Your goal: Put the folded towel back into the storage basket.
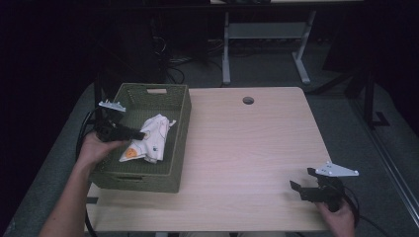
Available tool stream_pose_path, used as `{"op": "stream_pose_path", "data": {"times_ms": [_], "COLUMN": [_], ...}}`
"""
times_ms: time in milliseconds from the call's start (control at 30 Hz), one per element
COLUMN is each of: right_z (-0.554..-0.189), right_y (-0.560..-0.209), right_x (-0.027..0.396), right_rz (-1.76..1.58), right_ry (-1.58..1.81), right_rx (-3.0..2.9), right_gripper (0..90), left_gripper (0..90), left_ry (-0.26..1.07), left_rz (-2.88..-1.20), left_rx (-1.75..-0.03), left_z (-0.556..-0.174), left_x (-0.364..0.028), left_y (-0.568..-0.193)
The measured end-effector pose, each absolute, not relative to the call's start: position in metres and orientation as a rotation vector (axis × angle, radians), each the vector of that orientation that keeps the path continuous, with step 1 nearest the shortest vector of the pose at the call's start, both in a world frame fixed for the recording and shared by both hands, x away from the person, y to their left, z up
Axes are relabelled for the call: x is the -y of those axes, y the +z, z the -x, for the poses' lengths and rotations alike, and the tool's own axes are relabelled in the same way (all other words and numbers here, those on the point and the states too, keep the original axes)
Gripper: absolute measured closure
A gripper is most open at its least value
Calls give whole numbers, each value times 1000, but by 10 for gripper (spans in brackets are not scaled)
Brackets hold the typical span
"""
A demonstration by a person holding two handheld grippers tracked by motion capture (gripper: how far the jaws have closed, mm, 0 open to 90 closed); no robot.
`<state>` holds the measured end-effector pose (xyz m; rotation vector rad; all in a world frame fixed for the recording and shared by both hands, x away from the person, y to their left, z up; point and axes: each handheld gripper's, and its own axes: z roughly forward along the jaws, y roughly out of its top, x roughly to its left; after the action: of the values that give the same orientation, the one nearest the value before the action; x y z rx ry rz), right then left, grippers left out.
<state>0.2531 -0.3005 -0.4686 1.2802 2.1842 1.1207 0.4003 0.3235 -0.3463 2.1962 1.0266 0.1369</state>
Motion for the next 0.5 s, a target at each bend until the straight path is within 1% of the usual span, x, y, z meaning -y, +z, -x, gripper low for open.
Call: {"op": "stream_pose_path", "data": {"times_ms": [33, 67, 133, 300, 500], "right_z": [-253, -253, -254, -256, -256], "right_y": [-469, -468, -467, -468, -469], "right_x": [301, 301, 300, 293, 288], "right_rz": [-1282, -1281, -1278, -1267, -1256], "right_ry": [1120, 1121, 1122, 1109, 1108], "right_rx": [-2185, -2181, -2181, -2195, -2207], "right_gripper": [146, 146, 146, 143, 143], "left_gripper": [634, 602, 576, 566, 540], "left_ry": [136, 152, 146, 166, 153], "left_rz": [-2177, -2185, -2196, -2171, -2143], "left_rx": [-1052, -1073, -1091, -1092, -1106], "left_z": [-402, -401, -399, -388, -381], "left_x": [-326, -329, -330, -335, -338], "left_y": [-346, -347, -346, -342, -341]}}
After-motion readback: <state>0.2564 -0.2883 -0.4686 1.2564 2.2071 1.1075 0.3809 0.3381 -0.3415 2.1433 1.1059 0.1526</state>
